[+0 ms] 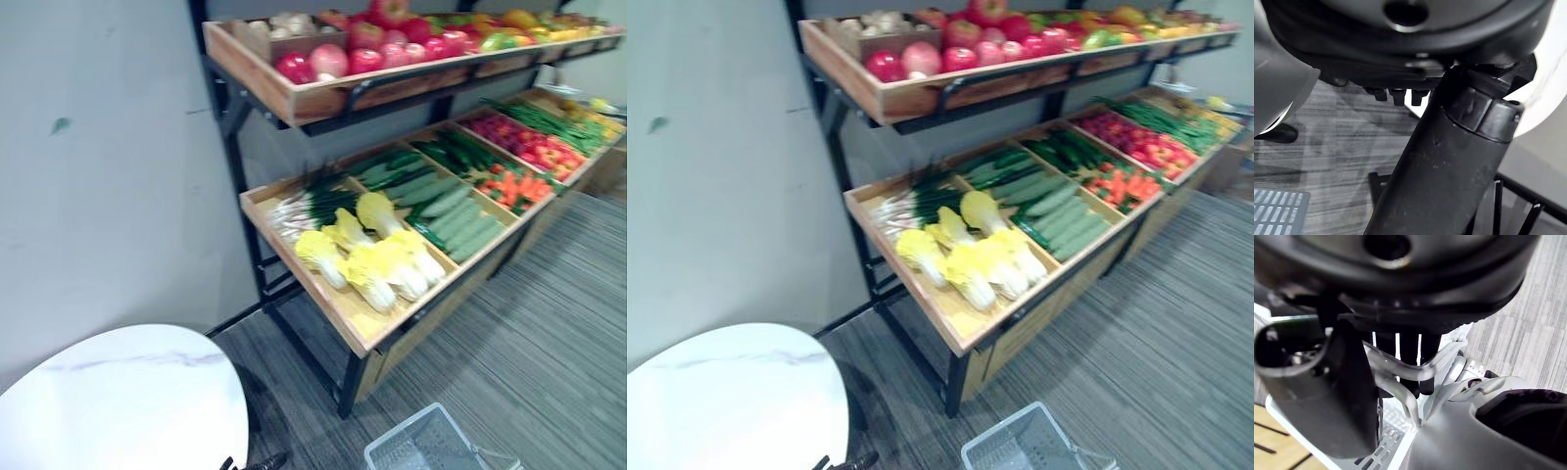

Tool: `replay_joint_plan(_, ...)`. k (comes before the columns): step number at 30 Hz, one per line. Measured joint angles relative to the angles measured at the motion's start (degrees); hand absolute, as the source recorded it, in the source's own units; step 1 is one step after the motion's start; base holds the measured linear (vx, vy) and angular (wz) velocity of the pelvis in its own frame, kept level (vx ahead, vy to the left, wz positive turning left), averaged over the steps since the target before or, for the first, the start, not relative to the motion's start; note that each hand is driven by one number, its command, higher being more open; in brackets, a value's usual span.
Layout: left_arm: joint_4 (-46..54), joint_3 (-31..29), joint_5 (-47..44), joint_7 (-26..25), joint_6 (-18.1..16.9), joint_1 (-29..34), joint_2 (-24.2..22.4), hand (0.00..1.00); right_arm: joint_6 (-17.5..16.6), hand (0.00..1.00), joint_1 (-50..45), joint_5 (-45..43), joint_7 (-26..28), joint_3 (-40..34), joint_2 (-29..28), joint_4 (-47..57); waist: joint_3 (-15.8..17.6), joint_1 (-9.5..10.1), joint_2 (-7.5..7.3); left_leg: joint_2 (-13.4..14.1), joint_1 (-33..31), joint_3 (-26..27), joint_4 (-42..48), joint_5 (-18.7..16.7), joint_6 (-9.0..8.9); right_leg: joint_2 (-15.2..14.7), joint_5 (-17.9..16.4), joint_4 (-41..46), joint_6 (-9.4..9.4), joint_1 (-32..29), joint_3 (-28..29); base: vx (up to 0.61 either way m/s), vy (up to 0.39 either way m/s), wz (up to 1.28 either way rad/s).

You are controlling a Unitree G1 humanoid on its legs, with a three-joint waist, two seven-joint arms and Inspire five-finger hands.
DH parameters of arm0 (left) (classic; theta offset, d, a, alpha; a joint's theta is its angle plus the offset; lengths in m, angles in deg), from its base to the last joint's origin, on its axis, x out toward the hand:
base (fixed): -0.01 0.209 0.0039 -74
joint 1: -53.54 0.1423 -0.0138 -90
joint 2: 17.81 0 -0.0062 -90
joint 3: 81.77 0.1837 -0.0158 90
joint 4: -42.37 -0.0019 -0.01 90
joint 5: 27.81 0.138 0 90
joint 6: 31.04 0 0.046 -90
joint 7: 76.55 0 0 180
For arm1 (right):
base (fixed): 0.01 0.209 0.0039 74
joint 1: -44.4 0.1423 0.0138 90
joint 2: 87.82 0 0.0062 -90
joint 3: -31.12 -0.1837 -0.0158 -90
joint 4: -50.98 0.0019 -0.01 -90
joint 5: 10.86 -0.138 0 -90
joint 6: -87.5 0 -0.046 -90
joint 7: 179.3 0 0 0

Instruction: Pick vegetable in the basket

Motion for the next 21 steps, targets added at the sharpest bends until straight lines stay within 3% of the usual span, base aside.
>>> replay_joint_plan(2, -0.2, -1.7, -0.1, 0.3, -0.2, -0.4, -0.3, 1.0, -0.4, 0.0, 0.2, 0.3, 0.1, -0.4, -0.6, 0.9, 0.6, 0.88, -0.25, -0.2, 0.3, 1.7, -0.3, -2.3, 2.54, 0.8, 5.7, -6.1, -3.18, 0.9, -6.3, -0.11, -0.033, -2.17)
replay_joint_plan(3, -0.3, -2.1, -0.3, 0.5, -0.8, -0.5, 0.5, 1.0, -0.5, 0.0, 1.8, 1.5, 0.6, -1.4, -0.8, 0.0, 1.2, 3.07, -0.91, -1.6, 1.9, 3.0, -3.7, -1.0, 3.35, -0.8, 2.5, -5.1, -6.2, 0.6, -13.3, -0.09, -0.035, -2.17)
replay_joint_plan(4, -0.2, -2.1, -0.6, 0.5, -1.0, -0.6, 1.0, 1.0, -0.5, 0.0, 2.8, 1.8, 0.7, -2.3, -1.1, -1.3, 1.7, 2.84, -2.02, -2.0, 2.8, 6.5, -4.1, 0.3, 1.61, -3.0, -2.8, 1.0, -7.48, -1.0, -20.7, -0.07, -0.073, -2.3)
replay_joint_plan(5, -0.1, -1.7, -1.0, 0.3, -0.9, -0.8, 1.2, 1.0, -2.1, 0.0, 3.5, 1.5, 0.3, -4.5, -0.6, -1.9, 2.0, 2.09, -2.32, -2.0, 3.1, 10.2, -2.0, 0.1, 1.75, -8.5, -9.0, 10.1, -7.4, -1.7, -33.4, -0.01, -0.064, -1.73)
replay_joint_plan(6, 0.1, -1.7, -1.2, 0.3, -1.0, -0.8, 1.0, 1.0, -2.6, 0.0, 3.7, 1.5, 0.7, -4.4, 1.2, -1.8, 2.3, 2.1, -2.35, -1.1, 2.3, 13.0, 2.4, -0.7, 2.46, -13.2, -10.2, 13.4, -6.01, -1.0, -40.3, -0.01, -0.048, -1.51)
replay_joint_plan(8, 0.2, -1.8, -1.1, 0.4, -1.0, -0.9, 1.4, 1.0, -2.6, 0.0, 3.7, 1.4, 0.9, -4.1, 2.4, -2.2, 2.8, 2.37, -2.34, -1.0, 1.2, 13.7, 5.2, -2.4, 1.89, -11.5, -8.8, 7.5, -3.87, 1.1, -42.5, -0.07, -0.078, -1.41)
replay_joint_plan(9, 0.2, -1.7, -1.1, 0.4, -0.8, -0.8, 1.2, 1.0, -2.6, 0.0, 3.9, 1.4, 0.7, -4.1, 3.0, -2.4, 2.6, 2.49, -1.55, -1.6, 1.3, 13.2, 2.8, -2.0, 2.39, -9.0, -7.5, 1.6, -4.88, 2.7, -41.4, -0.19, -0.121, -1.75)
replay_joint_plan(10, 0.2, -1.8, -0.4, 0.4, -0.4, -0.4, 1.4, 1.0, -2.2, 0.0, 4.3, 1.5, -0.2, -4.1, 2.9, -3.0, 2.8, 2.73, -1.4, -1.8, 1.7, 13.3, -1.0, -0.7, 3.45, -5.7, -4.2, -6.7, -4.6, 4.8, -39.3, -0.18, -0.103, -1.33)
replay_joint_plan(12, 0.2, -1.7, -0.2, 0.4, -0.5, -0.7, 1.7, 1.0, -1.6, 0.0, 4.2, 2.5, -0.2, -4.0, 2.5, -3.1, 3.0, 2.37, -2.29, -1.5, 1.5, 14.5, -1.6, 0.7, 3.53, -4.3, -2.2, -11.5, -3.97, 5.9, -37.7, -0.14, -0.159, -0.8)
replay_joint_plan(13, 0.3, -1.4, -0.6, 0.7, -0.4, -1.5, 2.3, 1.0, -0.7, 0.0, 3.3, 4.0, -0.2, -3.3, 2.3, -3.4, 3.5, 2.3, -3.45, -1.2, 1.3, 14.4, -1.3, 0.7, 2.88, -3.4, -0.6, -14.3, -6.58, 6.8, -37.3, -0.08, -0.165, -0.38)
replay_joint_plan(16, 0.7, -0.7, -1.2, 0.7, -0.5, -1.7, 2.3, 1.0, 0.5, 0.0, 1.0, 5.8, -0.2, -0.7, 2.5, -3.5, 3.5, 1.95, -3.81, -1.2, 0.8, 12.8, -1.4, 1.3, 2.0, -3.0, -0.2, -14.8, -7.13, 6.7, -37.5, -0.03, -0.096, -0.01)
replay_joint_plan(21, 0.7, 0.9, -2.6, 0.7, -0.5, -1.5, 2.0, 1.0, 1.4, 0.0, -0.1, 5.5, -0.6, -0.8, 3.1, -3.5, 3.0, 1.07, -3.02, -2.4, 0.2, 8.7, -2.7, 2.3, 1.21, -3.2, -0.4, -14.7, -6.92, 6.4, -38.8, -0.02, -0.003, 0.14)
